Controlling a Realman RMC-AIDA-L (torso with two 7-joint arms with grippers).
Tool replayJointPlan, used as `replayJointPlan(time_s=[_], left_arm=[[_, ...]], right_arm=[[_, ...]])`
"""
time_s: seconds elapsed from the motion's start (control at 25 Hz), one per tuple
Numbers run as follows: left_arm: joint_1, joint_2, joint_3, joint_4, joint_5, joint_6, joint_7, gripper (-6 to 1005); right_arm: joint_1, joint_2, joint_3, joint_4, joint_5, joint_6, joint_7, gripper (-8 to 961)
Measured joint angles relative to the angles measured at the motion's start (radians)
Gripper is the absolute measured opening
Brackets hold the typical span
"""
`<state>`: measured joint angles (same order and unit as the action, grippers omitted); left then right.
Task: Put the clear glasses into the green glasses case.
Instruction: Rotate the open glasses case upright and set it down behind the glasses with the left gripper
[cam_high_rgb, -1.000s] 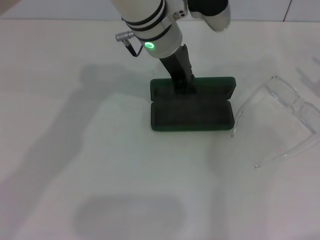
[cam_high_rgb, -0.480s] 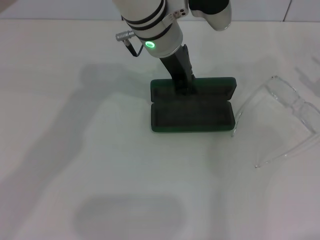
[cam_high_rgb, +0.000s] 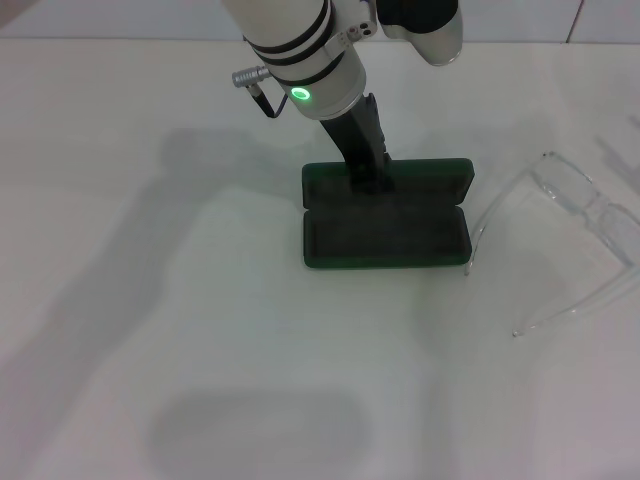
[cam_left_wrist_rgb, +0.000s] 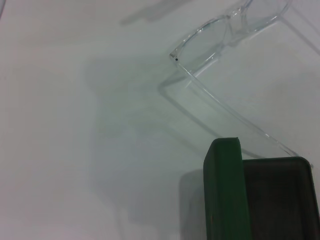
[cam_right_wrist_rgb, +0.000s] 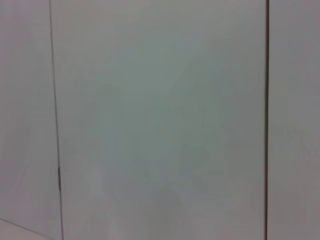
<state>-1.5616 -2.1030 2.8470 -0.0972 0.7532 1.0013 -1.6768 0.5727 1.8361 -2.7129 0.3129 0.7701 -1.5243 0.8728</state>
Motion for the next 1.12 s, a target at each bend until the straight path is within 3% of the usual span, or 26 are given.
replayJointPlan(time_s=[0.4, 0.48, 1.12], left_arm=[[0.001, 0.0, 0.0, 0.011, 0.0, 0.005, -0.014, 215], [0.001, 0.0, 0.0, 0.021, 0.0, 0.006, -0.015, 318], [-0.012, 0.006, 0.0, 0.017, -0.009, 0.071, -0.012, 378]], right_arm=[[-0.009, 0.005, 0.0, 0.011, 0.014, -0.018, 0.0, 613], [-0.012, 0.005, 0.0, 0.011, 0.014, -0.022, 0.0, 613], [-0.034, 0.008, -0.001, 0.012, 0.021, -0.043, 0.0, 613]])
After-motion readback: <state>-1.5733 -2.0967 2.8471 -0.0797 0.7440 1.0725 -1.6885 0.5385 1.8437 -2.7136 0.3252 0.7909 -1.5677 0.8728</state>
